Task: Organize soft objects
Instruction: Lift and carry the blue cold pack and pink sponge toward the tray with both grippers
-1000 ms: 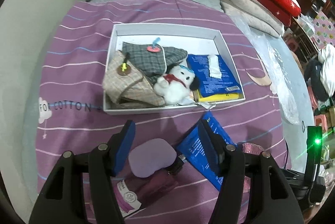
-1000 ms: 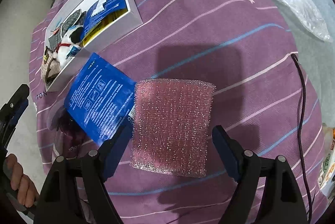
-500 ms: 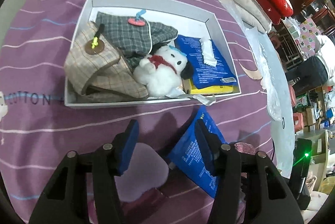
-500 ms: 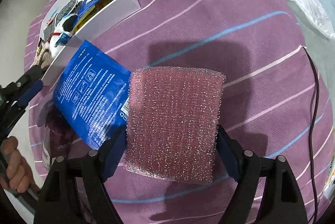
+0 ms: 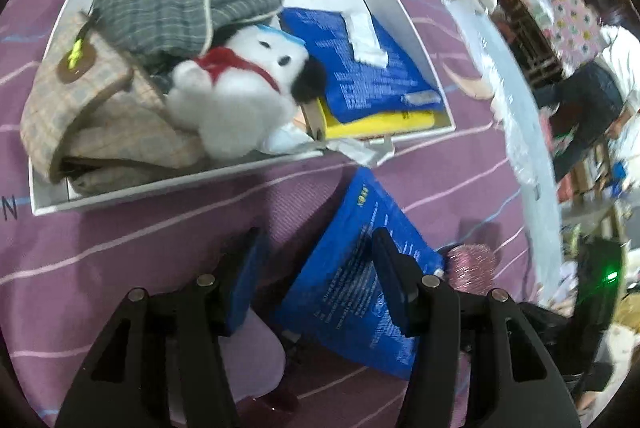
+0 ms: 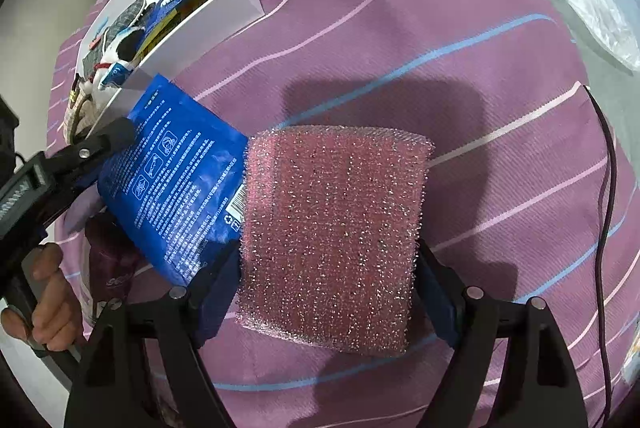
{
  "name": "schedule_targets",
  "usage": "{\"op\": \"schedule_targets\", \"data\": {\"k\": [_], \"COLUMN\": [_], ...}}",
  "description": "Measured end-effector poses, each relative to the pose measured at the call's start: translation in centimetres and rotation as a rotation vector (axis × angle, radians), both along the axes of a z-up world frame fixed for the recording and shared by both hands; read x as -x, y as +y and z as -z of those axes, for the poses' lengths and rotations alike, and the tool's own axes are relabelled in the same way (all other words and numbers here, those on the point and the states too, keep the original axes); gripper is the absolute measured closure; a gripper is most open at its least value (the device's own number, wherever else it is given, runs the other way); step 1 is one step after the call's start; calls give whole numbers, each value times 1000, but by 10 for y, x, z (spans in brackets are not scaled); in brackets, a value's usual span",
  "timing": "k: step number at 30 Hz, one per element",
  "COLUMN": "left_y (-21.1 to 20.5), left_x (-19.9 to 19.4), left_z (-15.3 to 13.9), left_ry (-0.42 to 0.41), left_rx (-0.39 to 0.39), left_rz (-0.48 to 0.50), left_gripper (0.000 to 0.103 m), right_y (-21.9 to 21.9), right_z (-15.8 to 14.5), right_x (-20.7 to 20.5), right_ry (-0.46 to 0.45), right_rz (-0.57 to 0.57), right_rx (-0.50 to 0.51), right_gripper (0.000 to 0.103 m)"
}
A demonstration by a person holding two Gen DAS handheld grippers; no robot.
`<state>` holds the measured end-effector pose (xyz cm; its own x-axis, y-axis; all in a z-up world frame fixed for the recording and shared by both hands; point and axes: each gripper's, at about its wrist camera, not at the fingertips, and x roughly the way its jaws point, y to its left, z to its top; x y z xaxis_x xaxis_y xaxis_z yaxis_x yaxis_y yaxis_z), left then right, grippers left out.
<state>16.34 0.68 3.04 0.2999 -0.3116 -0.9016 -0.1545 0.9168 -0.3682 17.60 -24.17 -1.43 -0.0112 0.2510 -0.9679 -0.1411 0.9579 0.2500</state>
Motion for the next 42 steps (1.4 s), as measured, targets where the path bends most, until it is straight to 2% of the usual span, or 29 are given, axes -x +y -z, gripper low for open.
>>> {"op": "schedule_targets", "data": {"k": [6, 13, 21, 24, 26, 29, 37, 42], "left_y": [-18, -50, -62, -67, -73, -78, -74, -66], "left_x": [-1, 2, -1, 1, 1, 1, -2, -3], "left_z": [4, 6, 12, 12, 11, 9, 4, -4], "left_ry": [8, 8, -1, -14, -27, -43, -69, -107], "left_rx": [-56, -151, -192, -196, -167, -139, -145, -94], "left_rz": [78, 224, 248, 265, 290, 306, 275, 240], "left_gripper": [41, 35, 36, 46, 66, 81, 87, 92], "right_y": [7, 21, 22, 21, 19, 15, 3, -1], "right_z": [5, 10, 17, 18, 19, 19, 8, 0], "right_x": [3, -1, -3, -4, -5, -8, -15, -18], "right_ry": [1, -3, 3, 4, 6, 13, -6, -26], "right_rz": [0, -4, -3, 0, 5, 13, 41, 58], "right_rx": [2, 16, 8, 4, -1, -13, 29, 38], "right_gripper": [21, 21, 21, 21, 21, 21, 21, 22]}}
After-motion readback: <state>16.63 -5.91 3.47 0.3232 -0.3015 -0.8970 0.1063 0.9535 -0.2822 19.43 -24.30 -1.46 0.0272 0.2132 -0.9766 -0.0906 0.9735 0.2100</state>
